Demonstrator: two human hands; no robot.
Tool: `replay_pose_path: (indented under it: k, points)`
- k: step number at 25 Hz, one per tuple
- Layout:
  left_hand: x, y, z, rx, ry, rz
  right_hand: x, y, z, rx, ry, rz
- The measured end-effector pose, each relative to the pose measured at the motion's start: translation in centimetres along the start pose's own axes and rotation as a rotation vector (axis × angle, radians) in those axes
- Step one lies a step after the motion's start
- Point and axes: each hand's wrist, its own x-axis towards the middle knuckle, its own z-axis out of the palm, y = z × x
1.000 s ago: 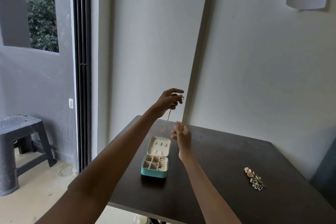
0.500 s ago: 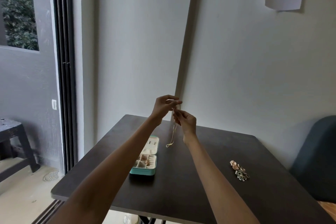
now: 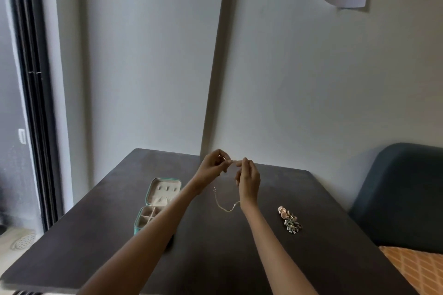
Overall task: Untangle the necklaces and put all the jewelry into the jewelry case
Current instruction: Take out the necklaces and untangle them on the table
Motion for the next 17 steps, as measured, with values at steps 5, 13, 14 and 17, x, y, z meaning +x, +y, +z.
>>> replay_pose_path:
  k: [5,13,14,17]
  points:
    - [-0.2,-4.9,3.3,-0.112,-0.044,-0.078,1.0,5.6,-1.9,-0.165,0.051,0.091]
    - [3.8,-14.6,7.0,0.331,0.048,-0.234,6.3,13.7,-4.0,-0.475,-0.082,0.257]
    - [4.4,-15.3,7.3,0.421,0.013,-0.229,6.9,14.4,-4.2,-0.509,-0.091,0.255]
    - [6.1,-17.6,7.6,0.752,-0.096,-0.221,8.9,16.7,-4.3,-0.672,-0.12,0.216]
